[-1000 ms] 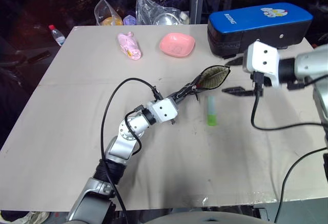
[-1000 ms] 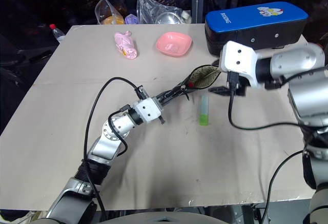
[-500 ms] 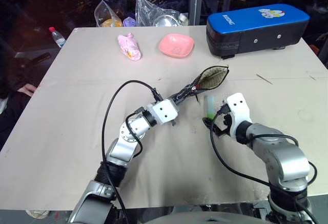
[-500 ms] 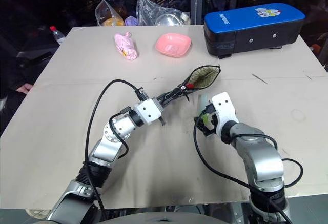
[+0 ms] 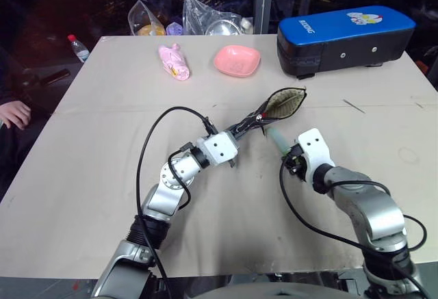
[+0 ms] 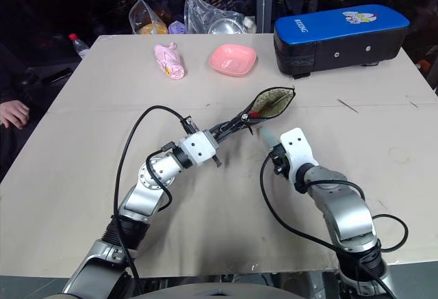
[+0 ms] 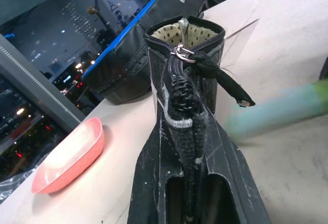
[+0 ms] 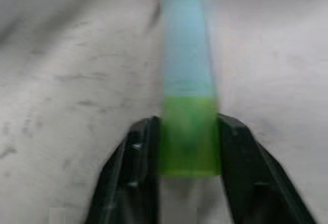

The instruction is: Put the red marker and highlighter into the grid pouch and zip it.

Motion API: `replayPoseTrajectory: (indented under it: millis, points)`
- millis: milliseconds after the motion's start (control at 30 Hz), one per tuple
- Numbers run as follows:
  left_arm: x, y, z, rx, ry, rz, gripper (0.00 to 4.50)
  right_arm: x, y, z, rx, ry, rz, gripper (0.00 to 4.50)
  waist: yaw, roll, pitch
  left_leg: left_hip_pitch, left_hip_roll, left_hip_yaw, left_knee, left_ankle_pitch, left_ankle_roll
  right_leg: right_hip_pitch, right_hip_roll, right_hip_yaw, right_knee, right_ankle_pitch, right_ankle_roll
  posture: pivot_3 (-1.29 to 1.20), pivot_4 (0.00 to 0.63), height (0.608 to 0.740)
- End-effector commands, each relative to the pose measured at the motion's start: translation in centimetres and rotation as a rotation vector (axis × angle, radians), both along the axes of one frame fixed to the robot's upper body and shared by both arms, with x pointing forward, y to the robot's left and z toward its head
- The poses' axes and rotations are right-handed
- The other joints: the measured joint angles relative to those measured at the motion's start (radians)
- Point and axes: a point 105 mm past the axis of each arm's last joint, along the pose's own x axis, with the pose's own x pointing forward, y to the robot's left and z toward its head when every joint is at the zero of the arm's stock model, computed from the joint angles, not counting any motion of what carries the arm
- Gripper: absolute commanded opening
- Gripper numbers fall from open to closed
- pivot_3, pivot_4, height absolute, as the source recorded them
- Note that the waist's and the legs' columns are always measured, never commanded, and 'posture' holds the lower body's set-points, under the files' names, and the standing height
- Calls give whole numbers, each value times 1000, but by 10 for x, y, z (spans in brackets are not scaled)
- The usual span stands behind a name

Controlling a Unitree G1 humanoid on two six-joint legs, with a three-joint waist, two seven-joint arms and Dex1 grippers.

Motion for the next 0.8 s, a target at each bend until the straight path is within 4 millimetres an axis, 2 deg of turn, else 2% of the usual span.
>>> replayPoseTrajectory:
  millis: [33,133,200,267,400,533,800]
  points:
    - [-1,1,12,-29,-45,-1,0,4,-27,33,-27,-109,-15,836,0,0,0,0,0,0,0,0,0,0,0,0,0,0,0,0,150,734]
    - [-2,1,11,-29,-43,-1,0,4,-59,56,-152,-122,76,836,-1,0,1,0,0,0,0,0,0,0,0,0,0,0,0,0,150,734]
    - [-2,1,11,-28,-41,-3,0,3,-74,82,-361,-225,283,836,-1,1,1,0,0,0,0,0,0,0,0,0,-1,0,0,0,150,734]
    - [-2,1,10,-27,-39,-6,0,-1,-79,101,-566,-321,518,836,-2,3,3,0,0,1,0,0,0,1,0,0,-2,0,0,0,150,734]
    - [-2,0,9,-27,-37,-8,0,12,-89,128,-744,-453,654,836,-19,1,3,1,5,4,-1,0,0,2,3,0,-6,0,0,0,150,734]
    - [-1,0,9,-28,-38,-6,0,27,-78,140,-876,-543,754,836,-24,1,3,1,5,5,0,0,0,2,2,1,-6,0,0,0,150,734]
    - [-1,-3,10,-31,-41,-13,0,55,-45,136,-1025,-625,958,836,-19,2,4,0,5,5,-1,0,0,2,1,1,-8,0,0,0,150,734]
